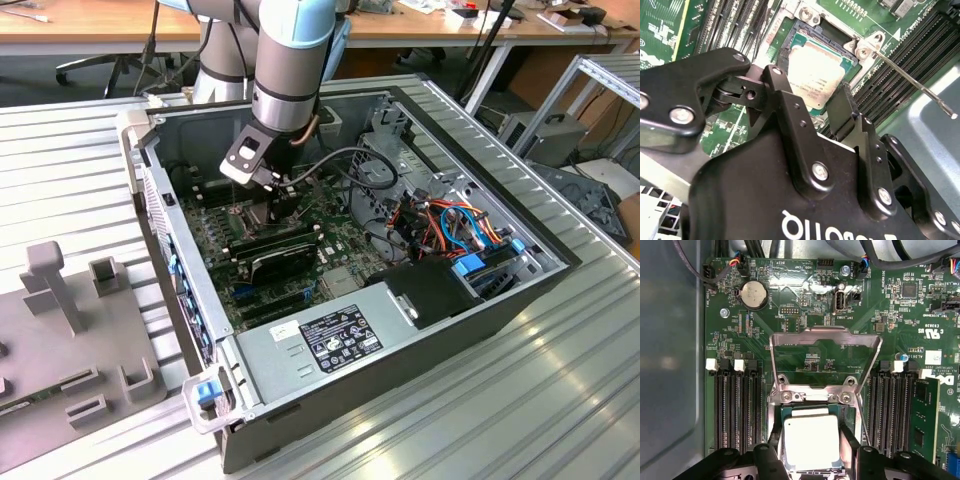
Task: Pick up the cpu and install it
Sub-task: 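Place the cpu into insertion slot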
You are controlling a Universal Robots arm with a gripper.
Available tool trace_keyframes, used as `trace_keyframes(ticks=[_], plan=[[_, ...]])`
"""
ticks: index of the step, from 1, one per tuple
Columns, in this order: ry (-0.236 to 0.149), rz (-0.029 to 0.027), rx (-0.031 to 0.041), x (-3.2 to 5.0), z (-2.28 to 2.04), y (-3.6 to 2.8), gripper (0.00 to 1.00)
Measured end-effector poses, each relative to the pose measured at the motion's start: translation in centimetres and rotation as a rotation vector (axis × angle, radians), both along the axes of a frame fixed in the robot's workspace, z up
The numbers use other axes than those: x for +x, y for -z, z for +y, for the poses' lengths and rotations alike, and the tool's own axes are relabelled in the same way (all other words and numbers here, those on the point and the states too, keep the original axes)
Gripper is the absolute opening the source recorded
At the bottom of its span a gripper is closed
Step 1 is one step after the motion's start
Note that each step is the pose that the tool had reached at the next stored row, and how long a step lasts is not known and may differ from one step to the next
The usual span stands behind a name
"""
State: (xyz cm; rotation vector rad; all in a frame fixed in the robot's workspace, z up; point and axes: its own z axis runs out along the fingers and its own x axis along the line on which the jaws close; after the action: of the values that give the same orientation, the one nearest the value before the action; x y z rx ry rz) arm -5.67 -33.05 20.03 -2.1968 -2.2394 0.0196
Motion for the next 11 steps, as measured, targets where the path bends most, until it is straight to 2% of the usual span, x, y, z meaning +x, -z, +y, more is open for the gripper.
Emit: trace_keyframes(ticks=[6, 11], plan=[[0.001, -0.0015, 0.0018, -0.21, 0.04, 0.03, 0.55], [0.000, -0.0029, 0.0006, -0.37, -0.01, 0.01, 0.55]])
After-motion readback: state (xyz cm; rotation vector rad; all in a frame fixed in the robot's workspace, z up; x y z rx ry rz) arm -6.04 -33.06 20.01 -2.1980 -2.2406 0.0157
